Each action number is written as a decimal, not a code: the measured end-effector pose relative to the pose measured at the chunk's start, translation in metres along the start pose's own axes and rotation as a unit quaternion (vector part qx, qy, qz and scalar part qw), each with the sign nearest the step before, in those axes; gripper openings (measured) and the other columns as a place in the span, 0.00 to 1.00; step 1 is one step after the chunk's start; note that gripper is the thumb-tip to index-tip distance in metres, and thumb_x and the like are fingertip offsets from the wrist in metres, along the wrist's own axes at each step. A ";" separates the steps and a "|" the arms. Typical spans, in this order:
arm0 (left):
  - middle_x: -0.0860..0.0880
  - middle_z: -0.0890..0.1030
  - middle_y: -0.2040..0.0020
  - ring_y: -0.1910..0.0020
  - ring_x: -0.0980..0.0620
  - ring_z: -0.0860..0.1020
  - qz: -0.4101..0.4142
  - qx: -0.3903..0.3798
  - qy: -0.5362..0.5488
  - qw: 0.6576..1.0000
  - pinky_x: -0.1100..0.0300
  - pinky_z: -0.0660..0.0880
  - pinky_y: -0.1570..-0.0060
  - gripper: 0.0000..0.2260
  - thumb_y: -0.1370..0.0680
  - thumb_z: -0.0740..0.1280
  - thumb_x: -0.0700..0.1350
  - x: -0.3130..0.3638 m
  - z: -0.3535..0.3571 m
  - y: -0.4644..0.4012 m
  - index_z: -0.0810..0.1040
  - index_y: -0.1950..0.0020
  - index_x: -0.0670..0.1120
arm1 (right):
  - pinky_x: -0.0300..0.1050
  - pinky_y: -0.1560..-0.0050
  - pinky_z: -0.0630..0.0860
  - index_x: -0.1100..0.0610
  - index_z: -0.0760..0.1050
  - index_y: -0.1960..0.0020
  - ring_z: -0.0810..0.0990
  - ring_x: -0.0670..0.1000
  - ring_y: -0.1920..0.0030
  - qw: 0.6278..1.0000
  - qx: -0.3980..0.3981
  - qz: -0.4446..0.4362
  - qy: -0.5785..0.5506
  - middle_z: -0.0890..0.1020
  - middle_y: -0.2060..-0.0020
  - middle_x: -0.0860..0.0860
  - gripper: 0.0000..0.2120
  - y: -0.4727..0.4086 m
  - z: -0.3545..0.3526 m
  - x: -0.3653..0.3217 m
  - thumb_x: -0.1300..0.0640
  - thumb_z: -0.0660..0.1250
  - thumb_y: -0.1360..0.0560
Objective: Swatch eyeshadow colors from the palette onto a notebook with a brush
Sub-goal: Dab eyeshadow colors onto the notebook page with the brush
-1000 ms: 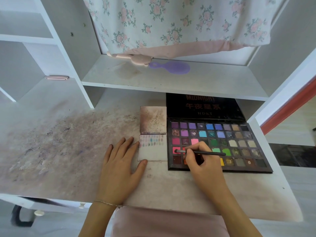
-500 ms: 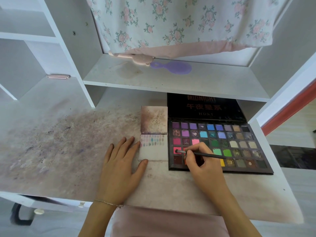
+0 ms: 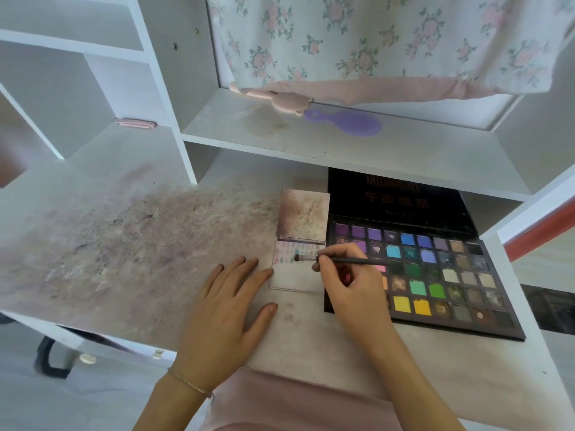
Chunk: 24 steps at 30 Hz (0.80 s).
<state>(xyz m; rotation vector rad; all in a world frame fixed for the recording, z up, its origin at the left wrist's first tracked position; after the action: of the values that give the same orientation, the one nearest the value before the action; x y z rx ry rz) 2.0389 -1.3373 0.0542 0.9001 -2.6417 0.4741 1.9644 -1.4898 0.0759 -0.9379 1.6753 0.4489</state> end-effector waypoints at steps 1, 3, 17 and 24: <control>0.46 0.76 0.38 0.36 0.46 0.72 0.001 0.001 -0.009 1.000 0.45 0.58 0.34 0.21 0.25 0.55 0.56 0.001 0.000 0.000 0.75 0.39 0.48 | 0.32 0.66 0.73 0.45 0.71 0.59 0.78 0.43 0.62 1.000 -0.005 -0.005 0.000 0.80 0.65 0.45 0.11 -0.002 0.004 -0.003 0.61 0.63 0.25; 0.46 0.77 0.39 0.36 0.46 0.72 0.001 0.002 -0.019 1.000 0.44 0.60 0.34 0.19 0.25 0.55 0.56 0.002 -0.001 0.001 0.77 0.41 0.49 | 0.38 0.65 0.74 0.45 0.72 0.60 0.78 0.46 0.63 1.000 -0.007 -0.010 0.003 0.80 0.66 0.45 0.11 -0.005 0.011 -0.005 0.62 0.63 0.26; 0.47 0.77 0.39 0.36 0.47 0.72 -0.010 0.013 -0.017 1.000 0.47 0.63 0.34 0.17 0.25 0.56 0.54 -0.001 0.000 0.000 0.79 0.44 0.50 | 0.32 0.70 0.68 0.45 0.70 0.60 0.75 0.41 0.67 0.996 -0.048 -0.013 0.078 0.81 0.67 0.49 0.09 -0.008 0.026 0.001 0.59 0.63 0.26; 0.46 0.77 0.39 0.37 0.46 0.73 -0.006 0.015 -0.017 1.000 0.45 0.62 0.34 0.17 0.25 0.57 0.54 -0.001 0.001 0.000 0.79 0.44 0.50 | 0.41 0.67 0.72 0.49 0.73 0.59 0.76 0.46 0.66 0.994 -0.063 0.002 0.091 0.81 0.66 0.50 0.04 -0.007 0.027 0.005 0.57 0.63 0.26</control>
<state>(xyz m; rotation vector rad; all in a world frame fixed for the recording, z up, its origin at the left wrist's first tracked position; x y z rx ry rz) 2.0397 -1.3371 0.0532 0.9413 -2.6651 0.5023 1.9864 -1.4767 0.0634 -1.0967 1.8296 0.4886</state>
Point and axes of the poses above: each hand's wrist, its own y-axis away from the middle knuckle, its own z-axis out of the palm, x = y × z, the point moved 6 cm from there along -y, towards the middle knuckle
